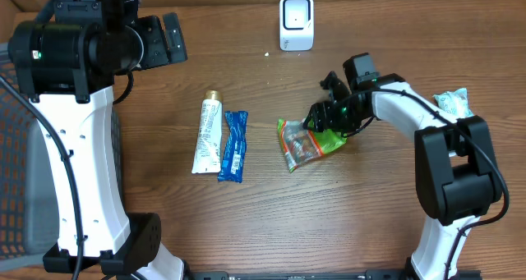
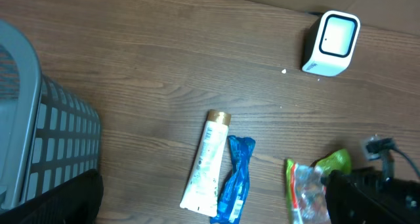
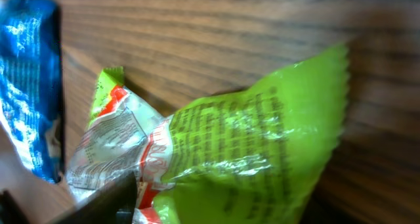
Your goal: Scan the item barcode
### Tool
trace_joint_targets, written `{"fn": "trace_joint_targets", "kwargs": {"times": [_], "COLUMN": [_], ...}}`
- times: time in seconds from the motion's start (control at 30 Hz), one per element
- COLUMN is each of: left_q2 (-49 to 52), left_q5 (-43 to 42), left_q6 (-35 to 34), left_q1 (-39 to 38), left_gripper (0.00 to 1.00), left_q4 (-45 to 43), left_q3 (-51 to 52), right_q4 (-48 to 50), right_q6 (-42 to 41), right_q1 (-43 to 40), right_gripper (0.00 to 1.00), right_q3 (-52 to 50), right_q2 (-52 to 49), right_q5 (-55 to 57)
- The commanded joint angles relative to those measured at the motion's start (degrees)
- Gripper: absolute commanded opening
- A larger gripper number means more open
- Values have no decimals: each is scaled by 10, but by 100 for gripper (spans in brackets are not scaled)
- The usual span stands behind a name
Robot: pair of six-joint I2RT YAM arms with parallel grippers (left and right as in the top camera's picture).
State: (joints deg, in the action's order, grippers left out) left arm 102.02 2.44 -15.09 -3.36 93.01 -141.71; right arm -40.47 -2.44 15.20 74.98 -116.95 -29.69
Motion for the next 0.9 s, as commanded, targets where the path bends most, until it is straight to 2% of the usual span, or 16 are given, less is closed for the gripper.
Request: {"fn": "trace_joint_targets", "kwargs": {"times": [0.0,0.2,0.27,0.5,0.7,0.87], "left_q2": [-1,-1,-1,-1,-1,-1], "left_q5": [5,5,5,5,5,5], "left_q6": [-8,-8,-8,-8,-8,-8], "left_q1": [0,0,0,0,0,0], "left_gripper": [100,100,100,100,100,99], "left_q4": [-2,-2,-2,-2,-2,-2], "left_q3": [2,2,2,2,2,2], "right_q4": [-13,-11,-8,-46,-108,-175], "right_q6": [10,-12,-12,-12,-11,-5], "right_q1": [12,7,3,-21,-50,-63], "right_gripper": [53,12,4,4,4,4], "right_q3": [-57,-70,-70,-36,37,101], "right_q2": [-28,-28,-28,-28,-28,-28], "right_q5": [31,19,-6,-47,-80,-152]}}
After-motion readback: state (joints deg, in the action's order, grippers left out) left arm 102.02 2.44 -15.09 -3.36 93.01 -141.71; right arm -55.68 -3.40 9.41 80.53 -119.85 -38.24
